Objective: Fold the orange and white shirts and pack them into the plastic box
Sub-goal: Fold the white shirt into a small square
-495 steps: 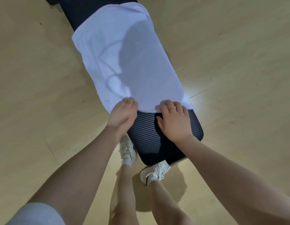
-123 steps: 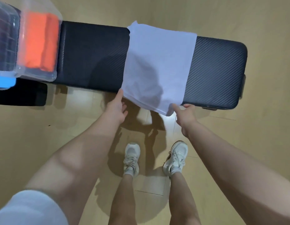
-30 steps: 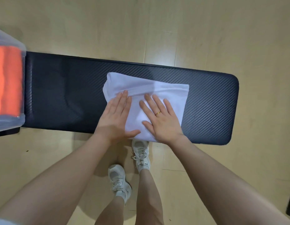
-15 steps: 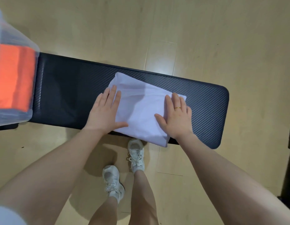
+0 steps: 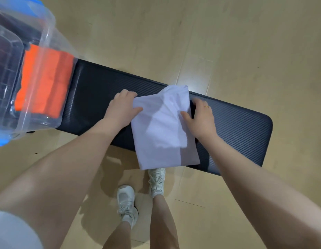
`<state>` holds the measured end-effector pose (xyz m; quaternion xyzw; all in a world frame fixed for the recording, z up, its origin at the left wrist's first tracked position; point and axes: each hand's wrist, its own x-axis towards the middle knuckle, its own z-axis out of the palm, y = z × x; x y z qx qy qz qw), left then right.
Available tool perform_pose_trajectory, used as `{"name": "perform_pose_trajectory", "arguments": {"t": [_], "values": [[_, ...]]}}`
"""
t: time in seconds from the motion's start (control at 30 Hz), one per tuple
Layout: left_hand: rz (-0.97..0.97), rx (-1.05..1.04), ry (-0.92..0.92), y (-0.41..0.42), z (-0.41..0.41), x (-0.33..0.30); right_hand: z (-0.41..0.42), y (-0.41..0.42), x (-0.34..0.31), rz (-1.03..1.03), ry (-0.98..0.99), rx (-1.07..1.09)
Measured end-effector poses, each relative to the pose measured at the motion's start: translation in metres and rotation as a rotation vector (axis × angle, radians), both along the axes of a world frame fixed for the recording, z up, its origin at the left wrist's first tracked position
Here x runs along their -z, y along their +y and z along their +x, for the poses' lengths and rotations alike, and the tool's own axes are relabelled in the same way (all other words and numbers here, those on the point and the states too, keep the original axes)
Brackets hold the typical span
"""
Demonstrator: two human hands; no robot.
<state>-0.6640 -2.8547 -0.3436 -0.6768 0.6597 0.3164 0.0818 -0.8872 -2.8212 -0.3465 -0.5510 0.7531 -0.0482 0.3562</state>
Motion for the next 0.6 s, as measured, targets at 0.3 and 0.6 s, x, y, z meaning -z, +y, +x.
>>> {"name": "perform_pose_trajectory", "arguments": {"t": [0.3, 0.6], "values": [[0.225, -0.105, 0.065, -0.020, -0.004, 0.000, 0.026, -0.040, 0.002, 0.157, -0.194, 0.177], [0.185, -0.449, 0.447, -0.049, 0.009, -0.034, 0.023, -0.070, -0.021, 0.269, -0.673, 0.471]]}}
